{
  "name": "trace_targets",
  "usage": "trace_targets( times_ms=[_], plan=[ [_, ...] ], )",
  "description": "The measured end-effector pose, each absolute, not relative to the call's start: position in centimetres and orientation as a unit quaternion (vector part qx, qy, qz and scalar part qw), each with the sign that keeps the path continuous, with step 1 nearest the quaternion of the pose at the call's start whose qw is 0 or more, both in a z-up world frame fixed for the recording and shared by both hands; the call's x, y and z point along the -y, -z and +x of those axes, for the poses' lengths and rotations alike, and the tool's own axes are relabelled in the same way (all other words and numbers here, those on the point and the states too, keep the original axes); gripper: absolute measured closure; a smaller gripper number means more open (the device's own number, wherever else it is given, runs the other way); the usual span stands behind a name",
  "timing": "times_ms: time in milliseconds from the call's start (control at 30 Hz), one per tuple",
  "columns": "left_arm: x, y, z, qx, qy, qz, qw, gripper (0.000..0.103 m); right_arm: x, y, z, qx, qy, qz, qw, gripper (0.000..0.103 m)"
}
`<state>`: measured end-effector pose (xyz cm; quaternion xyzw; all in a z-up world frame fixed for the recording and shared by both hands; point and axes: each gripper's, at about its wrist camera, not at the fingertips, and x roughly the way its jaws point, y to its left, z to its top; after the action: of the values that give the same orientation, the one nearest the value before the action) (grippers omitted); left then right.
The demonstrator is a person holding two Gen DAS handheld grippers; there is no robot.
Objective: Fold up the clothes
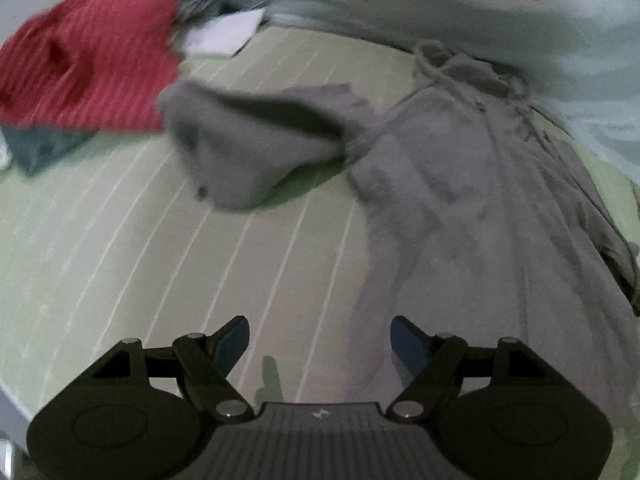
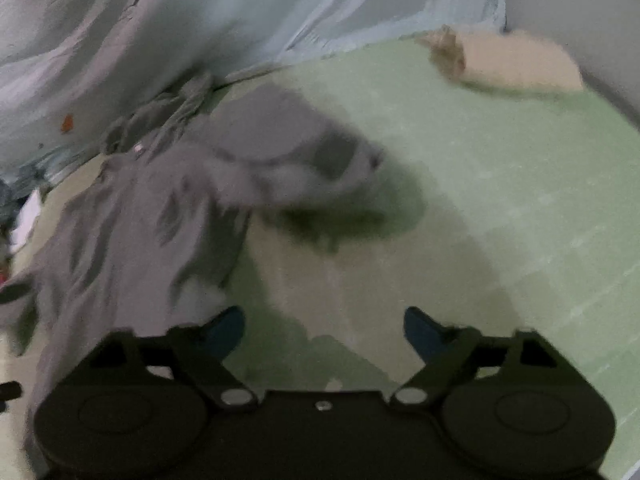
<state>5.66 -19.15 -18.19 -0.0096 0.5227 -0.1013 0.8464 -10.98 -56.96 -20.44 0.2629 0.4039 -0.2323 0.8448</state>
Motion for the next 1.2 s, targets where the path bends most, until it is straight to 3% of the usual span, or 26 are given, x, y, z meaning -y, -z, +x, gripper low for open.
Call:
trace_targets(
  times_ms=[300,400,467,567,767,1200],
  plan=[
    [18.4,20.4,2.0,-0.551,0.183,-0.061,0.812,0.027,55.8,20.6,-13.8,-0.389,0.241,0.295,0.839,0.03],
    [19.5,20.9,1.7,-0.552,0.2,-0.054,0.808,0.051,55.8,21.0,-14.6,-0.405,0.25,0.294,0.829,0.035],
    [19.9,21.1,1.8,-0.555,0.205,-0.057,0.804,0.084,55.6,21.3,-14.9,-0.414,0.252,0.289,0.825,0.035],
    [19.8,20.0,1.6,-0.533,0.201,-0.055,0.82,0.093,55.2,21.5,-15.3,-0.418,0.253,0.286,0.824,0.035],
    [14.5,16.4,2.4,-0.457,0.091,-0.112,0.878,0.094,54.1,20.8,-15.5,-0.404,0.252,0.268,0.837,0.035],
    [12.6,18.0,2.7,-0.485,0.077,-0.103,0.865,0.09,47.5,20.7,-11.1,-0.413,0.027,0.226,0.882,0.035]
  ],
)
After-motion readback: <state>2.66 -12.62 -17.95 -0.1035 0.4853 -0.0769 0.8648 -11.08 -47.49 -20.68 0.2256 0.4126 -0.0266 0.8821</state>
